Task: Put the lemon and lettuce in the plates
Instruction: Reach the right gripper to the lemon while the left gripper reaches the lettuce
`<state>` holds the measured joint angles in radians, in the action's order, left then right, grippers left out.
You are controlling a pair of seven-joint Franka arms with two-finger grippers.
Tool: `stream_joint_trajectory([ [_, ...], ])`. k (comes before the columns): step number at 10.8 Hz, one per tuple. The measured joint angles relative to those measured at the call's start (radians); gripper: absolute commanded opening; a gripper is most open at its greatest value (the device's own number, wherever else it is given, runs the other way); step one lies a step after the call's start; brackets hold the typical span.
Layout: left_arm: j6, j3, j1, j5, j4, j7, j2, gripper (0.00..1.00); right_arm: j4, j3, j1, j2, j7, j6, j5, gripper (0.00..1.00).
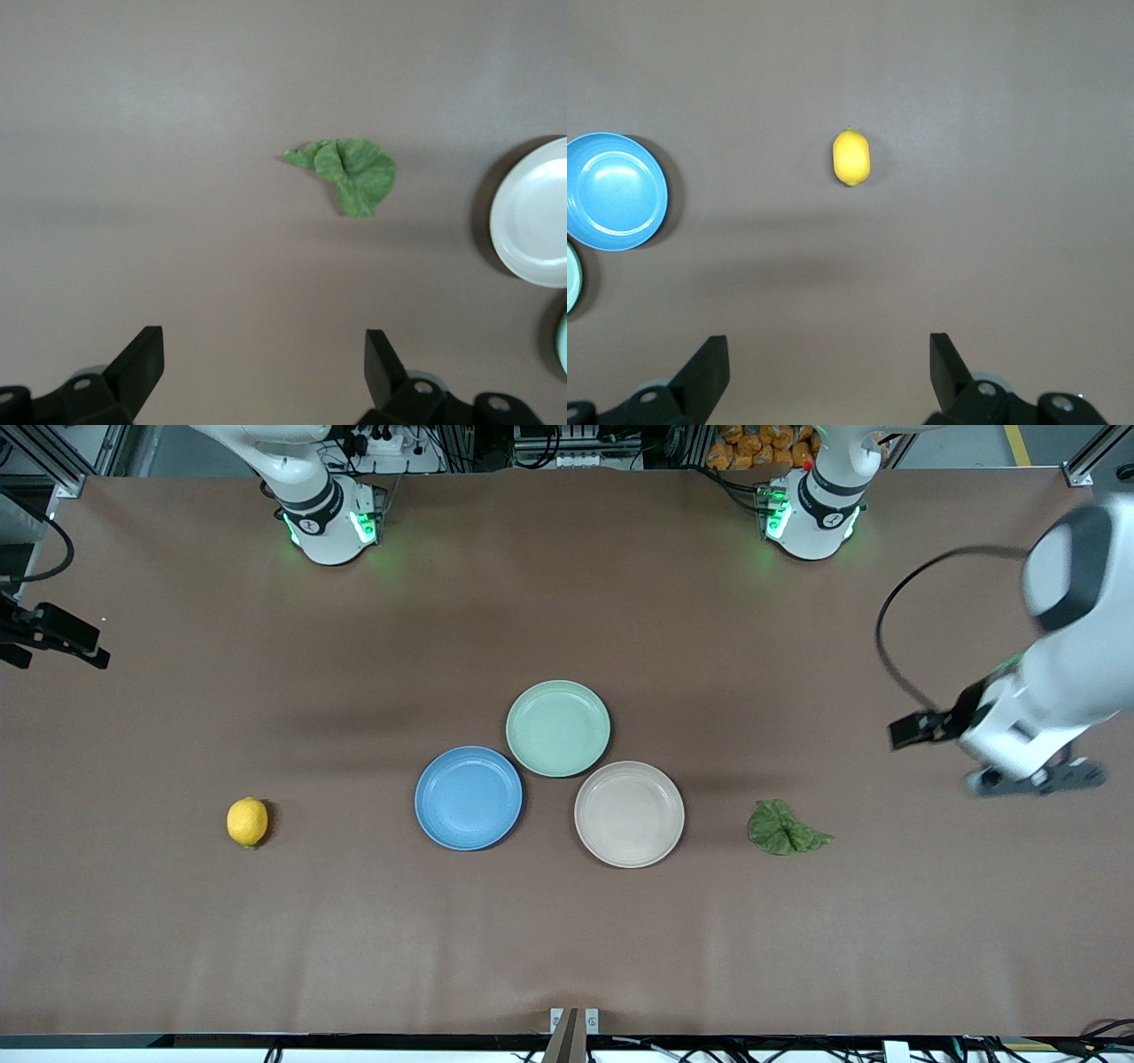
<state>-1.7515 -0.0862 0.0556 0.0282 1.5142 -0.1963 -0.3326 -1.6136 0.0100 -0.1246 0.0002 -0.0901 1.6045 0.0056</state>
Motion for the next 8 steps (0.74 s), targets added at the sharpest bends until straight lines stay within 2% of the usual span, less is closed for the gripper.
stream_joint_trajectory([
  [3, -0.187, 0.001, 0.005, 0.0, 0.017, -0.014, -0.167, 1.0, -0.023, -0.003, -0.001, 0.106, 0.0, 0.11, 0.0, 1.0],
  [8, -0.346, 0.0, 0.039, 0.001, 0.029, -0.102, -0.312, 1.0, -0.051, -0.006, -0.01, 0.305, 0.0, 0.262, 0.0, 1.0],
])
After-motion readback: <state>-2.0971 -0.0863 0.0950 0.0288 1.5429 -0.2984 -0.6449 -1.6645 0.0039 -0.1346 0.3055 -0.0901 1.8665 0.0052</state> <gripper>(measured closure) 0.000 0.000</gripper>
